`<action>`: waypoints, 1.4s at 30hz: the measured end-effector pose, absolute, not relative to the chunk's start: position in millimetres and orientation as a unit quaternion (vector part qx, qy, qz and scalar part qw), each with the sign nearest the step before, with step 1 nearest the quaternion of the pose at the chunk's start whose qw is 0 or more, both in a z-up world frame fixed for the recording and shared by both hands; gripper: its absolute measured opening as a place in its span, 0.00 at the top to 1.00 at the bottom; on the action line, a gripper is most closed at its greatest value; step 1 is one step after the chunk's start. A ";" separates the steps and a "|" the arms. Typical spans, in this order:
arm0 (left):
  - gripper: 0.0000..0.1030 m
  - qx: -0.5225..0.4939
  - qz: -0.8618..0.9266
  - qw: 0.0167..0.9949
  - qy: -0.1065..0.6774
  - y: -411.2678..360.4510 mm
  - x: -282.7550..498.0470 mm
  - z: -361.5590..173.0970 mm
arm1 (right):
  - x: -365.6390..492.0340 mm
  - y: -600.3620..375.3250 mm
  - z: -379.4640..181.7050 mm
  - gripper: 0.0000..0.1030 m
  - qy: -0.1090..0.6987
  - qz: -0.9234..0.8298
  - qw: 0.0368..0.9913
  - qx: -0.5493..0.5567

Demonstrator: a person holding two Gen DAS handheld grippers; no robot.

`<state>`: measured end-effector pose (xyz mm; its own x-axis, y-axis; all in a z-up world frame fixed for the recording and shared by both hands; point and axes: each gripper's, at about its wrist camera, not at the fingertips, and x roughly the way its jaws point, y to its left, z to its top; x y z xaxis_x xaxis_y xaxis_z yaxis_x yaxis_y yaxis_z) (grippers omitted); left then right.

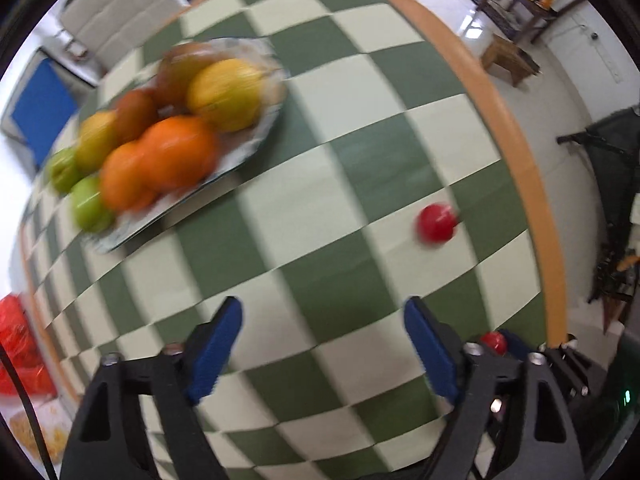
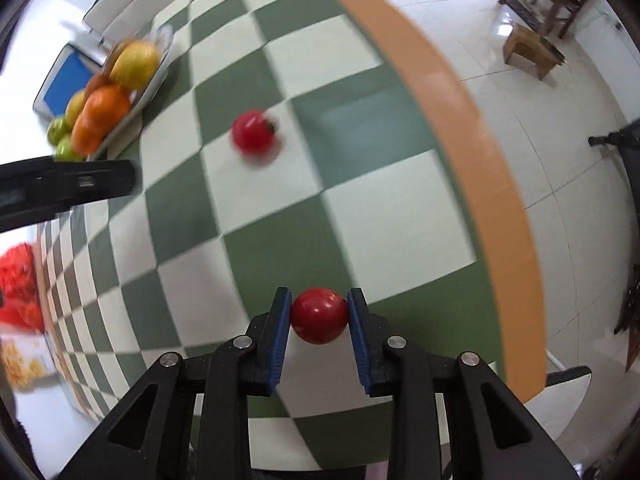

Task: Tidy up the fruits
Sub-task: 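Grasp a cherry tomato with the right tool while the left tool grasps the other tomato, then place the tomato on the plate with the right tool while the left tool places its tomato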

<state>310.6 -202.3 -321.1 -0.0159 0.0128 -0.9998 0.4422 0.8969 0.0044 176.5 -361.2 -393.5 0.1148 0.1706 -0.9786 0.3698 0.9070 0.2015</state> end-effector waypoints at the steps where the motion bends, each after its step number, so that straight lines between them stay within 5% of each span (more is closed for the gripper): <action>1: 0.36 0.160 -0.165 0.676 0.700 -212.0 314.6 -327.5 | 176.6 -367.0 -393.6 0.70 0.660 -0.076 0.718 0.206; 3: 0.44 0.155 -0.179 0.666 0.707 -229.9 322.0 -338.6 | 174.5 -378.8 -396.9 0.70 0.658 -0.089 0.718 0.210; 11: 0.49 0.145 -0.216 0.645 0.718 -273.5 331.1 -365.2 | 176.9 -405.1 -405.1 0.70 0.654 -0.121 0.713 0.221; 15: 0.74 0.148 -0.240 0.631 0.723 -289.3 331.3 -368.2 | 184.9 -407.8 -399.4 0.70 0.657 -0.121 0.713 0.212; 25: 0.75 0.110 -0.234 0.647 0.717 -239.0 337.8 -339.6 | 217.4 -401.1 -359.5 0.70 0.638 -0.097 0.730 0.224; 34: 0.75 -0.060 -0.153 0.680 0.714 -80.0 376.4 -284.7 | 301.0 -352.9 -323.5 0.70 0.611 0.011 0.749 0.255; 42: 0.74 -0.203 -0.056 0.681 0.701 20.4 405.9 -296.0 | 389.9 -304.1 -340.5 0.70 0.610 0.085 0.726 0.307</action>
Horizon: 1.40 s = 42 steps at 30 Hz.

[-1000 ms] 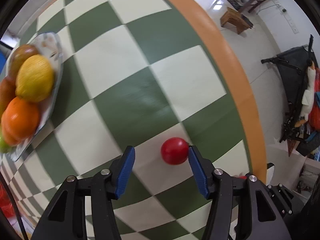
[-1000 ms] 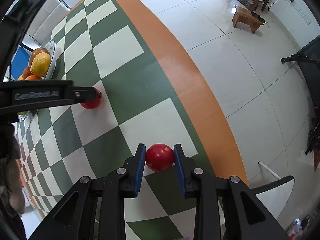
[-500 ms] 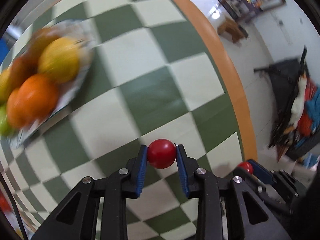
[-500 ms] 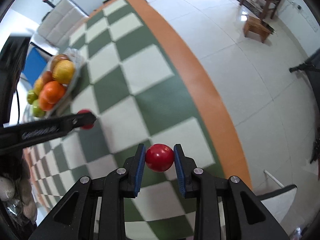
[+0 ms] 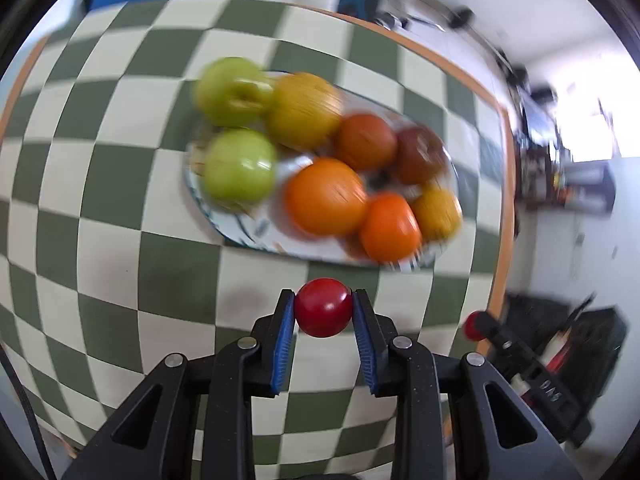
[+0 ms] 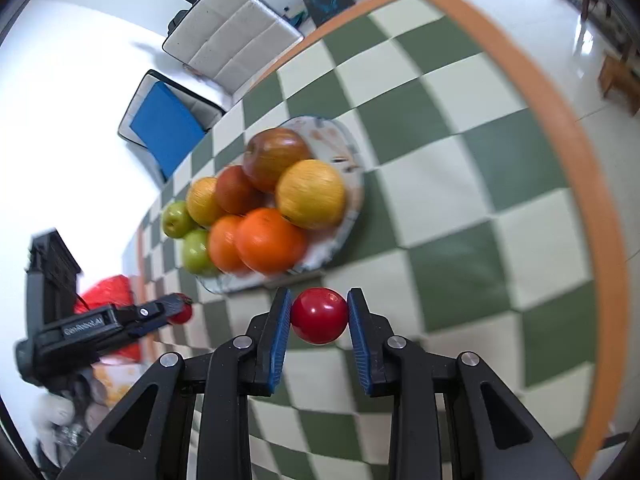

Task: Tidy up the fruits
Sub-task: 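Place the tomato on the plate with the right tool while the left tool places its tomato, then open both tools and raise them away from the plate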

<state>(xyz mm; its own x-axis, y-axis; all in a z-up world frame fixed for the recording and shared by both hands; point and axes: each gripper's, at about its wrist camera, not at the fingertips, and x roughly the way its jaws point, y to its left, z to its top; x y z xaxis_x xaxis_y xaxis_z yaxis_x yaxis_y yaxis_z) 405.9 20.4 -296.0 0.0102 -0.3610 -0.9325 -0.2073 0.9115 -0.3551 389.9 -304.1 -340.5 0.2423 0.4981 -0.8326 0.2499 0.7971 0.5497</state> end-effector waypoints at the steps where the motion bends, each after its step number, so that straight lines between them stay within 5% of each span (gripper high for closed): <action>1: 0.75 -0.218 -0.049 0.677 0.702 24.5 410.0 -301.7 | 397.3 -300.4 -346.7 0.70 0.611 0.089 0.719 0.320; 10: 0.74 -0.350 -0.013 0.612 0.709 53.0 422.0 -351.2 | 435.6 -283.4 -385.3 0.70 0.622 0.068 0.702 0.341; 20: 0.73 -0.375 0.001 0.595 0.711 67.3 424.4 -359.7 | 433.8 -283.0 -398.9 0.68 0.626 0.061 0.693 0.352; 28: 0.71 -0.321 0.008 0.622 0.714 65.0 425.5 -345.6 | 428.2 -285.4 -377.0 0.43 0.630 0.057 0.713 0.304; 31: 0.54 -0.257 0.015 0.658 0.708 58.5 424.5 -330.6 | 425.2 -278.2 -357.7 0.25 0.625 0.044 0.744 0.233; 33: 0.30 -0.195 0.027 0.686 0.700 51.0 421.5 -318.5 | 422.0 -271.3 -341.9 0.12 0.616 0.037 0.768 0.172; 39: 0.06 -0.073 0.041 0.732 0.676 29.3 403.3 -299.3 | 410.2 -257.6 -310.2 0.05 0.593 0.008 0.804 0.050; 42: 0.04 -0.031 0.052 0.749 0.660 18.9 395.4 -291.8 | 406.3 -258.5 -302.4 0.05 0.583 0.002 0.812 0.034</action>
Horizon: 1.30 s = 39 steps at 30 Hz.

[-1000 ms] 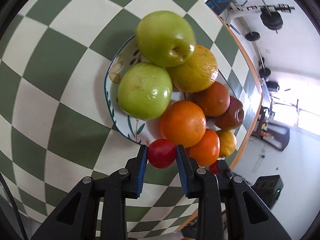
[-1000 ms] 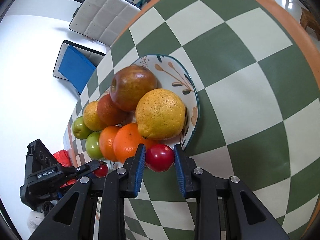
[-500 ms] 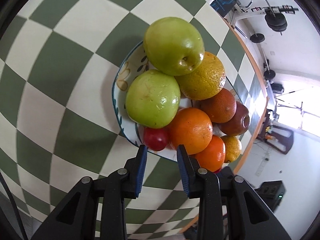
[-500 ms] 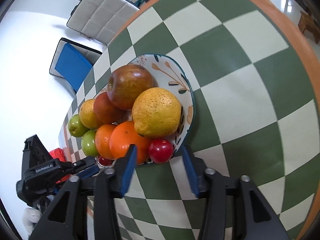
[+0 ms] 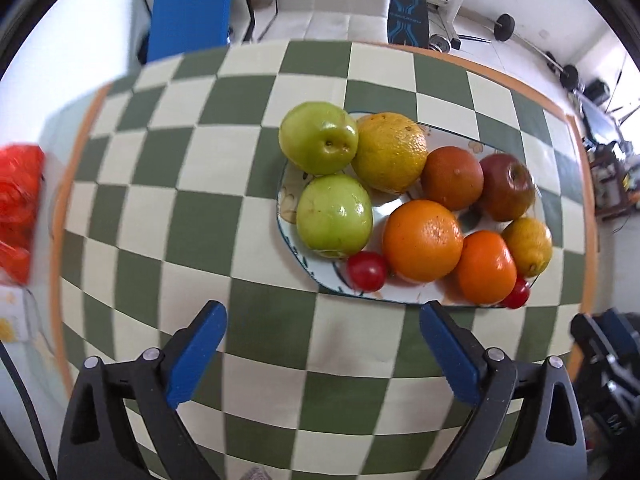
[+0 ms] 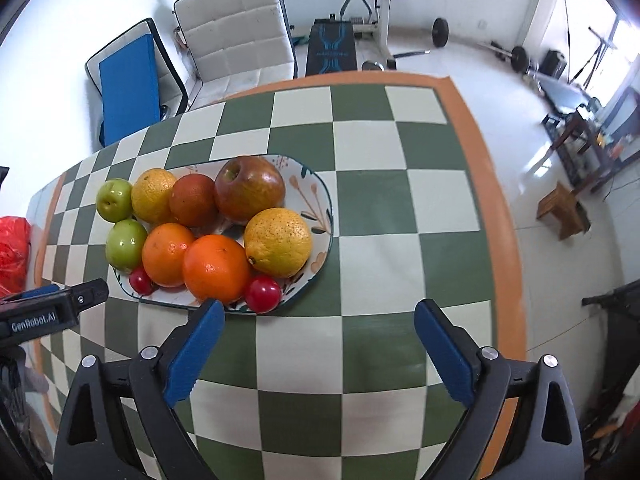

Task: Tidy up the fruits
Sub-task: 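Open both tools and raise them away from the plate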

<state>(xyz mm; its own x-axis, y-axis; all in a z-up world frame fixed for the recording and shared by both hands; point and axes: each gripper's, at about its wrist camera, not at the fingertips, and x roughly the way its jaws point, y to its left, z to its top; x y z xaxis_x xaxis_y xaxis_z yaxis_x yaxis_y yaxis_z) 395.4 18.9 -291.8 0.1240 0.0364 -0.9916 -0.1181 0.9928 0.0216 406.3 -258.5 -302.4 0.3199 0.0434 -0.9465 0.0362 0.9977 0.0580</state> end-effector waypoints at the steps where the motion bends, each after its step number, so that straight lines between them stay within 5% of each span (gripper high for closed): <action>1: 0.04 -0.023 0.053 0.753 0.656 17.2 394.4 -289.4 | 403.5 -258.9 -300.5 0.05 0.580 0.002 0.814 0.032; 16: 0.03 0.002 0.057 0.810 0.584 9.6 349.4 -226.2 | 357.0 -251.0 -240.5 0.05 0.535 -0.008 0.845 0.019; 39: 0.03 -0.017 0.019 0.888 0.459 5.0 189.0 -61.5 | 163.5 -234.0 -54.9 0.04 0.425 0.014 0.905 0.011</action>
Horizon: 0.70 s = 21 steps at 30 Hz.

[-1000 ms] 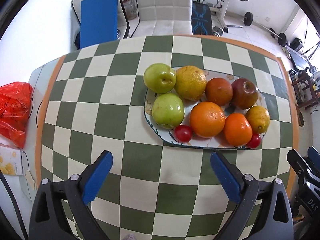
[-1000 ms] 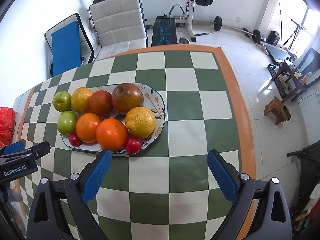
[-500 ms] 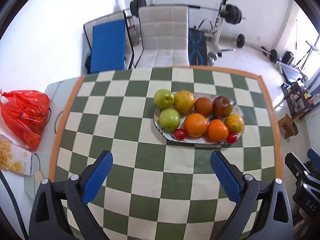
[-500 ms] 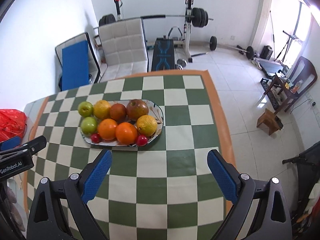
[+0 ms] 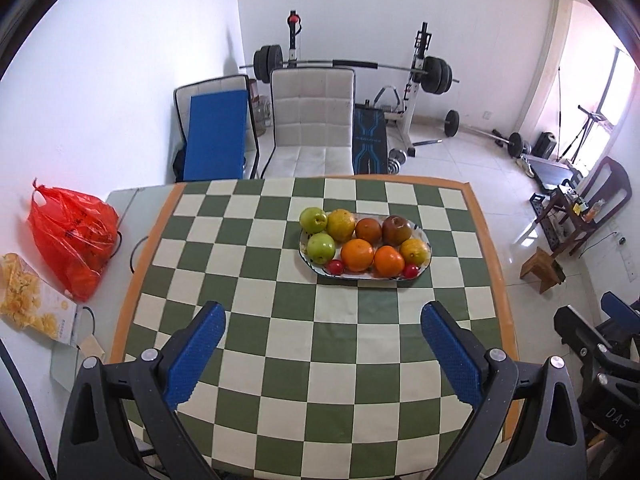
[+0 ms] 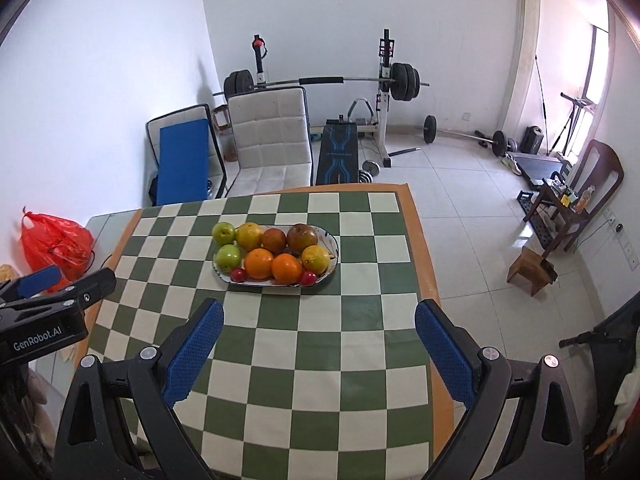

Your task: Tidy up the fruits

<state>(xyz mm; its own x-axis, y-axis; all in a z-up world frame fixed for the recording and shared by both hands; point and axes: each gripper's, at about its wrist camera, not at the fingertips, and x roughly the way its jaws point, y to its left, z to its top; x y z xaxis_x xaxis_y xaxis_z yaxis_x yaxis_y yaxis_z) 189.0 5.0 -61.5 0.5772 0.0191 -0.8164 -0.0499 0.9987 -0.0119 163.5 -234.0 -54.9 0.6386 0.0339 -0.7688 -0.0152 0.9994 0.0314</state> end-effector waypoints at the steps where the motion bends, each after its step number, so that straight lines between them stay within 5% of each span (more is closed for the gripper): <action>1: 0.03 -0.016 0.020 0.890 0.455 5.3 182.0 -55.1 | 155.4 -232.8 -48.8 0.04 0.422 0.016 0.906 0.012; 21: 0.03 -0.019 0.006 0.908 0.420 2.1 113.5 -7.3 | 84.9 -221.4 13.2 0.04 0.393 0.045 0.918 0.027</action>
<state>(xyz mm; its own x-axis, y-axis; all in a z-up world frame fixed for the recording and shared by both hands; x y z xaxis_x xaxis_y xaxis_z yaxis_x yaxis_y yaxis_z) 113.5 2.1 -7.3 0.6480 -0.0045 -0.7617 -0.0267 0.9992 -0.0286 84.9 -221.4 13.2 0.6868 0.1032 -0.7195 -0.0615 0.9946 0.0840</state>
